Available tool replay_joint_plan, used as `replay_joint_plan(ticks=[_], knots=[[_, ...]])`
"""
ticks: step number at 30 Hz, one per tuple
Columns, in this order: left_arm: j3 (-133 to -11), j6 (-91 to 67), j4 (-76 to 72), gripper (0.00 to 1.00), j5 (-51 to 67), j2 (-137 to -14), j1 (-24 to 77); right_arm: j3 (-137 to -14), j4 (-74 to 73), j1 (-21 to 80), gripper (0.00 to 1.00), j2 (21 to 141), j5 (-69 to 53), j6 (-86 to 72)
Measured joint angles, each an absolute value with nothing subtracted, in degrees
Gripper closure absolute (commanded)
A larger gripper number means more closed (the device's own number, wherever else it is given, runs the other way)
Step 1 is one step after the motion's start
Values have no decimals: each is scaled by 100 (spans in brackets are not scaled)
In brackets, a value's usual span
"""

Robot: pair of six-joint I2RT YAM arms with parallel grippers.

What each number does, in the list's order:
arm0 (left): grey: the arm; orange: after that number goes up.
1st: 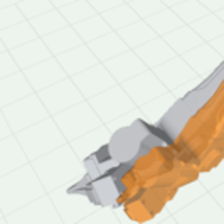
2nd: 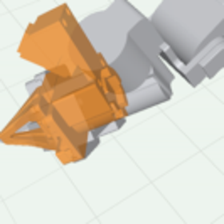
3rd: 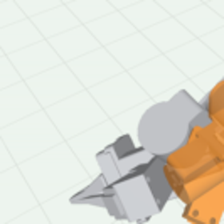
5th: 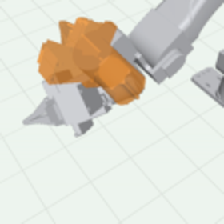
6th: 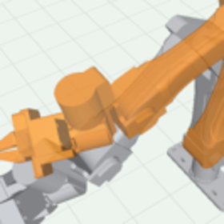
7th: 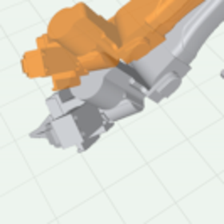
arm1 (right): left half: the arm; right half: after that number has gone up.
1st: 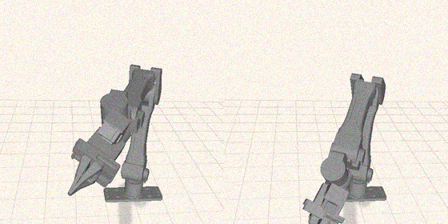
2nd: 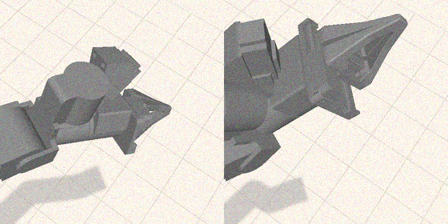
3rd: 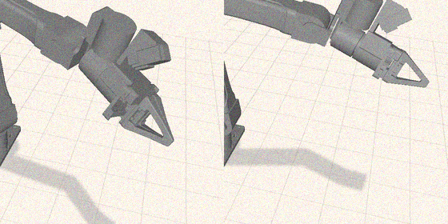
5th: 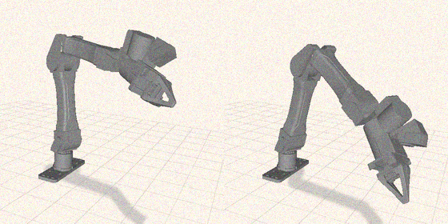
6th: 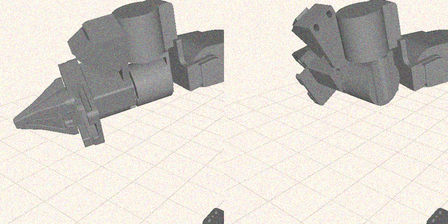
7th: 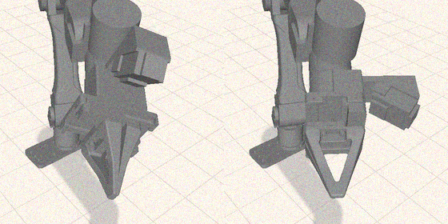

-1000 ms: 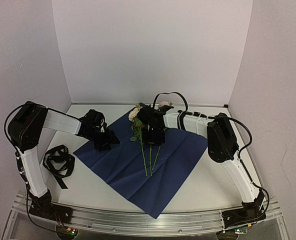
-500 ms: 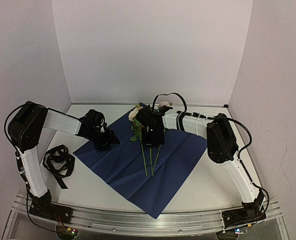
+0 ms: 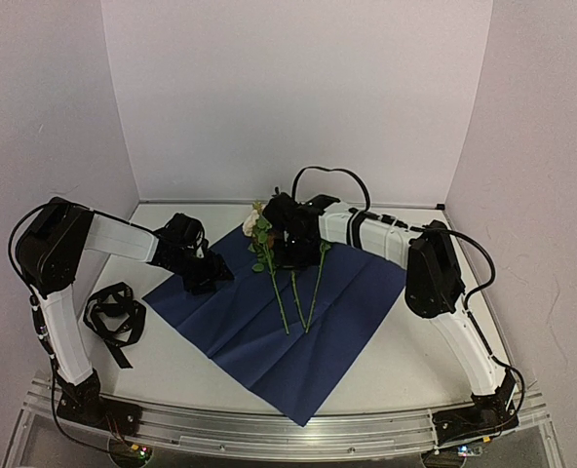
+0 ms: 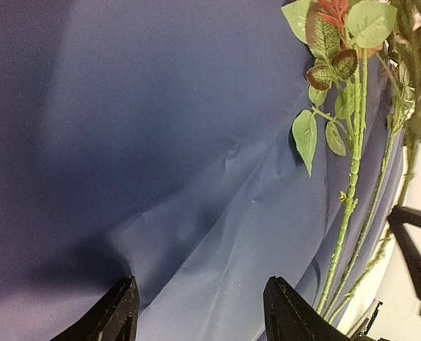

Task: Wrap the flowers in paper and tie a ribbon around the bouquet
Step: Adjust the fake flower on the flattened wrapping paper.

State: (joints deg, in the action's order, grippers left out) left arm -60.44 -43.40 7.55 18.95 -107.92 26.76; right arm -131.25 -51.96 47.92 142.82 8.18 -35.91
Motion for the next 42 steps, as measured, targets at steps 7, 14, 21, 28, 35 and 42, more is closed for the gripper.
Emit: replay_joint_plan(ticks=[7, 14, 21, 28, 35, 42], knots=[[-6077, -4331, 761, 38, 1933, -10818, 2679, -13388, -5119, 4759, 100, 14282, 847, -3561], [-6124, -4329, 794, 38, 1940, -10846, 2679, -13529, -4896, 4723, 100, 14322, 764, -3561], [-6182, -4291, 870, 38, 1941, -10871, 2679, -13609, -4666, 4678, 99, 14432, 539, -3754], [-6182, -4289, 871, 38, 1948, -10871, 2676, -13362, -4603, 4657, 96, 14433, 413, -3959], [-6184, -4287, 871, 38, 1949, -10873, 2676, -12988, -4554, 4657, 89, 14433, 335, -4085], [-6184, -4287, 871, 38, 1949, -10873, 2676, -12870, -4546, 4659, 61, 14427, 308, -4137]])
